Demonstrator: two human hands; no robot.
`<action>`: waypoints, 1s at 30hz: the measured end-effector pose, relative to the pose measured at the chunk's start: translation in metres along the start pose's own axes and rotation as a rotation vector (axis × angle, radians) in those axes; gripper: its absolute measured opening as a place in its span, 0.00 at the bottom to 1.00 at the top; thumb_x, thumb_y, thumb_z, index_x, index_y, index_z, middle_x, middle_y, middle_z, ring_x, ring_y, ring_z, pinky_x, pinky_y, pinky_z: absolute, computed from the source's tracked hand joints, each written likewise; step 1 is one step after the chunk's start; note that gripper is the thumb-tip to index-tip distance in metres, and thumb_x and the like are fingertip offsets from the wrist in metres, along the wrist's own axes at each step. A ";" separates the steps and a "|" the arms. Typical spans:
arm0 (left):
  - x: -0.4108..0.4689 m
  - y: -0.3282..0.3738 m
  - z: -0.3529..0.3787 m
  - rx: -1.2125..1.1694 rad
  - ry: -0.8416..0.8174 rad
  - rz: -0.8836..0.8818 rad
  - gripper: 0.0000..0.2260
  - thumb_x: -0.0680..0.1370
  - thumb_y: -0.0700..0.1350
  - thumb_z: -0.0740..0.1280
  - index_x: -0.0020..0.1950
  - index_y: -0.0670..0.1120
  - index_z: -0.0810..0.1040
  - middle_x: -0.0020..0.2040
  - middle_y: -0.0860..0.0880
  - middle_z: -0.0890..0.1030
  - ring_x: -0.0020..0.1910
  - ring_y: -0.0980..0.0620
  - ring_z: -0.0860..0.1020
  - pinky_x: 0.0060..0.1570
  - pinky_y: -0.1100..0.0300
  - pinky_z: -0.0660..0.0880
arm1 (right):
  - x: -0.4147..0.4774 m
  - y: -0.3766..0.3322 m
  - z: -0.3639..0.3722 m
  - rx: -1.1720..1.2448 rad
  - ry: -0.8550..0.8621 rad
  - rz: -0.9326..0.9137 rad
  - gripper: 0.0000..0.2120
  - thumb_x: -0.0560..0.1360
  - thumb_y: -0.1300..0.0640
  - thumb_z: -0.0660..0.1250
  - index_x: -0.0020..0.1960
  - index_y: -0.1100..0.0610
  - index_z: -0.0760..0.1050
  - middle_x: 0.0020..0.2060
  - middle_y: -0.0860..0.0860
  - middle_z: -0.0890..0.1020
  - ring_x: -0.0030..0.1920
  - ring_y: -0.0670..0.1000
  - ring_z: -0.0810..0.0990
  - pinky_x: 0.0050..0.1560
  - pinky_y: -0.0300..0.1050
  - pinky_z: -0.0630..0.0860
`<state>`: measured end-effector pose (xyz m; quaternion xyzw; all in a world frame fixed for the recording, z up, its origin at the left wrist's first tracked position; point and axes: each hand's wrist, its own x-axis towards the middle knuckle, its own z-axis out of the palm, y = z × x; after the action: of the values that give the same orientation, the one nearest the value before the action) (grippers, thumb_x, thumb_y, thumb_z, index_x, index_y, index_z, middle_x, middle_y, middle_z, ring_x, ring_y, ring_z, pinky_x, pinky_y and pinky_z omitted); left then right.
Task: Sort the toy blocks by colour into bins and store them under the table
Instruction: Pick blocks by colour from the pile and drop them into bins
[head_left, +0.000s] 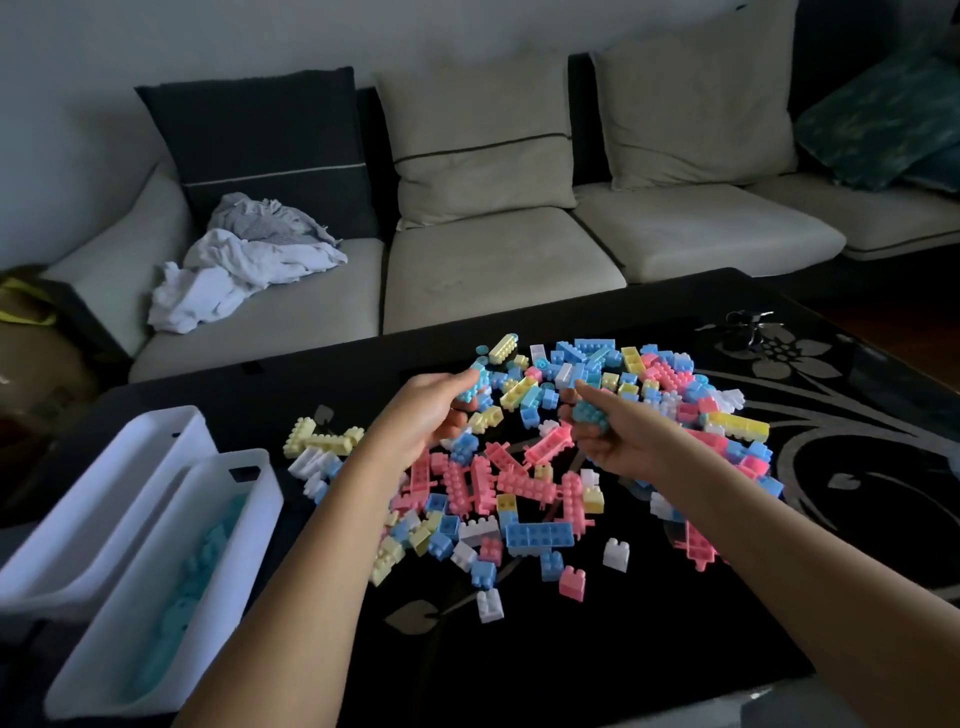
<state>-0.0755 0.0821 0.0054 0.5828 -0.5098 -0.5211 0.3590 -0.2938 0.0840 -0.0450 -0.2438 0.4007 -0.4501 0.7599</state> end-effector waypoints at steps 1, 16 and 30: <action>-0.012 -0.003 -0.013 0.083 0.055 0.034 0.12 0.78 0.52 0.64 0.50 0.44 0.79 0.37 0.48 0.76 0.30 0.55 0.70 0.33 0.62 0.68 | 0.004 0.006 0.013 -0.020 -0.016 0.022 0.11 0.80 0.52 0.59 0.48 0.59 0.73 0.33 0.52 0.77 0.21 0.42 0.67 0.18 0.32 0.62; -0.154 -0.061 -0.191 0.622 0.596 -0.197 0.07 0.75 0.47 0.69 0.43 0.43 0.80 0.36 0.46 0.82 0.34 0.49 0.82 0.43 0.52 0.80 | 0.019 0.087 0.264 -0.257 -0.298 0.234 0.09 0.79 0.61 0.60 0.41 0.57 0.72 0.39 0.52 0.73 0.43 0.50 0.76 0.32 0.34 0.75; -0.118 -0.047 -0.172 0.740 0.705 0.020 0.13 0.77 0.51 0.65 0.59 0.48 0.79 0.57 0.49 0.81 0.54 0.49 0.78 0.48 0.60 0.69 | 0.028 0.078 0.266 -0.594 -0.429 0.218 0.16 0.80 0.62 0.57 0.66 0.65 0.71 0.66 0.63 0.71 0.63 0.61 0.74 0.59 0.47 0.73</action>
<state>0.1096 0.1870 0.0230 0.8063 -0.5137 -0.0740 0.2838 -0.0280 0.0989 0.0361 -0.4978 0.3693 -0.1696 0.7662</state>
